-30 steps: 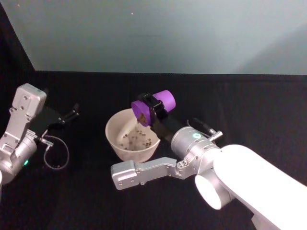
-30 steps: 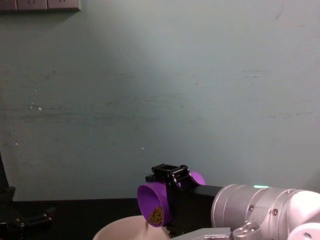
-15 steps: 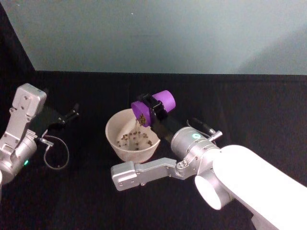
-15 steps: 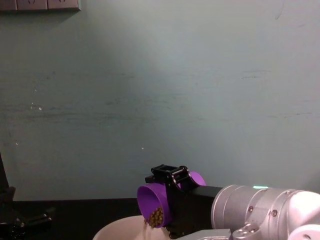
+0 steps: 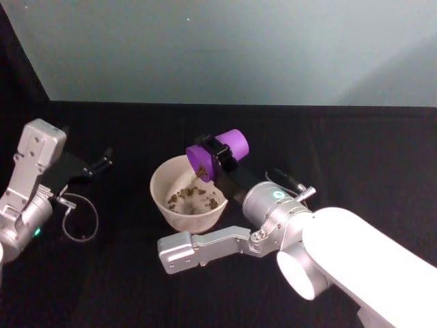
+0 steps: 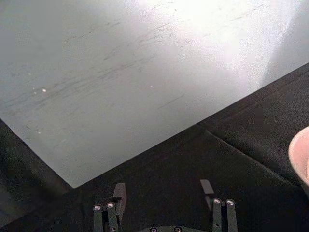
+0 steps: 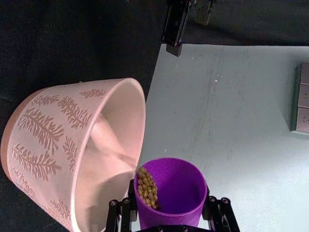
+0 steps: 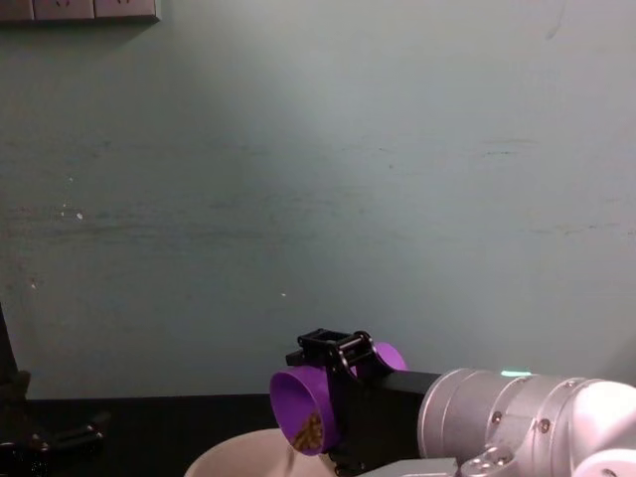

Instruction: Pick up the cup and pour the mung beans from the cup into the bowl.

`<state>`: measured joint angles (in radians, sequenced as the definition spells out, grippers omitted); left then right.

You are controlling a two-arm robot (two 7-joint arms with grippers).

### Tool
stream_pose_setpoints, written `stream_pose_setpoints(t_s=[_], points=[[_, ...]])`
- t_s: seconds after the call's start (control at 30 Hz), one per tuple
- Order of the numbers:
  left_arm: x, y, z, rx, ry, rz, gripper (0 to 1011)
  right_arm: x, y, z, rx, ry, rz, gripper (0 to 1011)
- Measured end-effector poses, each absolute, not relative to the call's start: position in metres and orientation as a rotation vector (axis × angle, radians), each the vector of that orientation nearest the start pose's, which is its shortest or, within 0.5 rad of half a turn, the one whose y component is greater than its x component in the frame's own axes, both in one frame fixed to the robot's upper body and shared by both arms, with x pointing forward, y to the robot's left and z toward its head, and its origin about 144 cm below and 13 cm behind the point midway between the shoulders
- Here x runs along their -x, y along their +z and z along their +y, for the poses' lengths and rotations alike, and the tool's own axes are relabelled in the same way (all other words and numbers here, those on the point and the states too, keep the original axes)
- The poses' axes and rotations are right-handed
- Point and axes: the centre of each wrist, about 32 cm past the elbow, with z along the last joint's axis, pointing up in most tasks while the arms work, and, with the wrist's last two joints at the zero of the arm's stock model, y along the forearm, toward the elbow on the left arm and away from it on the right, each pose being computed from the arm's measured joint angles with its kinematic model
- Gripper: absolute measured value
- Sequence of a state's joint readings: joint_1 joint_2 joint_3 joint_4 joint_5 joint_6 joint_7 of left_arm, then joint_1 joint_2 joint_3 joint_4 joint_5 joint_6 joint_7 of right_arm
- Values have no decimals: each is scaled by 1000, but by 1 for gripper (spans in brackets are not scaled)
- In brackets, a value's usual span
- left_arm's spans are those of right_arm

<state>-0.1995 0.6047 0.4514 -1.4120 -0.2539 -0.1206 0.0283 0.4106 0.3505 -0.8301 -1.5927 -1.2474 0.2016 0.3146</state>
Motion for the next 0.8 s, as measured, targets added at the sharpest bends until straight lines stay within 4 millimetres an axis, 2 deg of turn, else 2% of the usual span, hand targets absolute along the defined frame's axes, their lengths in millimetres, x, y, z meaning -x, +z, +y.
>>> stream_pose_setpoints(t_s=[0.8], points=[[-489, 1140, 310, -304, 1248, -285, 1000, -478, 1200, -100, 1049, -561, -1500, 726]])
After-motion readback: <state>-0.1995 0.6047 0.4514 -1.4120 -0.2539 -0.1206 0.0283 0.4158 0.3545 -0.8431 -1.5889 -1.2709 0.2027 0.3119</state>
